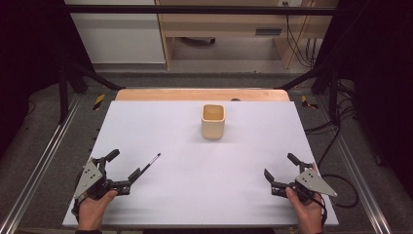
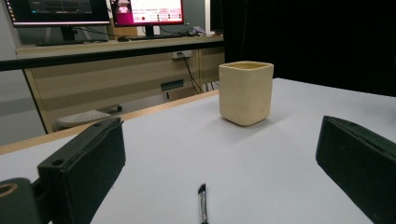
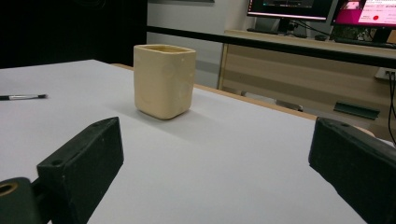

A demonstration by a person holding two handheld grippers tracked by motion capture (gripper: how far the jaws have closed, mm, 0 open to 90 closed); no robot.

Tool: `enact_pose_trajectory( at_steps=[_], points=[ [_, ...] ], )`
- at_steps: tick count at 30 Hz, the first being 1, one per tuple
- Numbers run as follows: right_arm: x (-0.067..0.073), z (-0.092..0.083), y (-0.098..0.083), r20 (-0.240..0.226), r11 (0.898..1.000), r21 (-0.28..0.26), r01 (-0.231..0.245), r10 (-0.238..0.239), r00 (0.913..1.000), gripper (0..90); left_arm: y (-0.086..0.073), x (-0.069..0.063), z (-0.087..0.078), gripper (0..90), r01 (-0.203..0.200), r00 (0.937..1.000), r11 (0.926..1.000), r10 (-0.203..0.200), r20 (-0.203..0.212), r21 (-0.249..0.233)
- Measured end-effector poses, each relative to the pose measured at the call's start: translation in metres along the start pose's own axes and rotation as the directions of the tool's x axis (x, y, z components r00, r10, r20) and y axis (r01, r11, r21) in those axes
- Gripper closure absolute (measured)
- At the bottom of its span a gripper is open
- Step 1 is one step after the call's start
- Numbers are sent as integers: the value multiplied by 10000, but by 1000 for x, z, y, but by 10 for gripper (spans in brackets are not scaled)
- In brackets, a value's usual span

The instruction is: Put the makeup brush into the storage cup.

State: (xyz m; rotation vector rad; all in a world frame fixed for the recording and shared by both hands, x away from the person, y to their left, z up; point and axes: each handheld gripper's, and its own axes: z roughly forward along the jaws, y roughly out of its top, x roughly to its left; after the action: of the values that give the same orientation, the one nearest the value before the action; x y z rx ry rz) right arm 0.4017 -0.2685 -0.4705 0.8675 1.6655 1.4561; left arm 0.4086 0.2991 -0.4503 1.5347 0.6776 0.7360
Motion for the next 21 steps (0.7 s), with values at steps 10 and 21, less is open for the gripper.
enact_pose_trajectory(
  at_steps=[10,21],
  points=[
    [0,-1,1,79,10000,20,-23,23,10000,34,1,-2,-1,14,55,10000,10000,-55,62,2],
    [1,-2,1,44,10000,-3,33,-33,10000,31,11,-10,12,17,-179,9995,9938,149,277,1099]
  ],
)
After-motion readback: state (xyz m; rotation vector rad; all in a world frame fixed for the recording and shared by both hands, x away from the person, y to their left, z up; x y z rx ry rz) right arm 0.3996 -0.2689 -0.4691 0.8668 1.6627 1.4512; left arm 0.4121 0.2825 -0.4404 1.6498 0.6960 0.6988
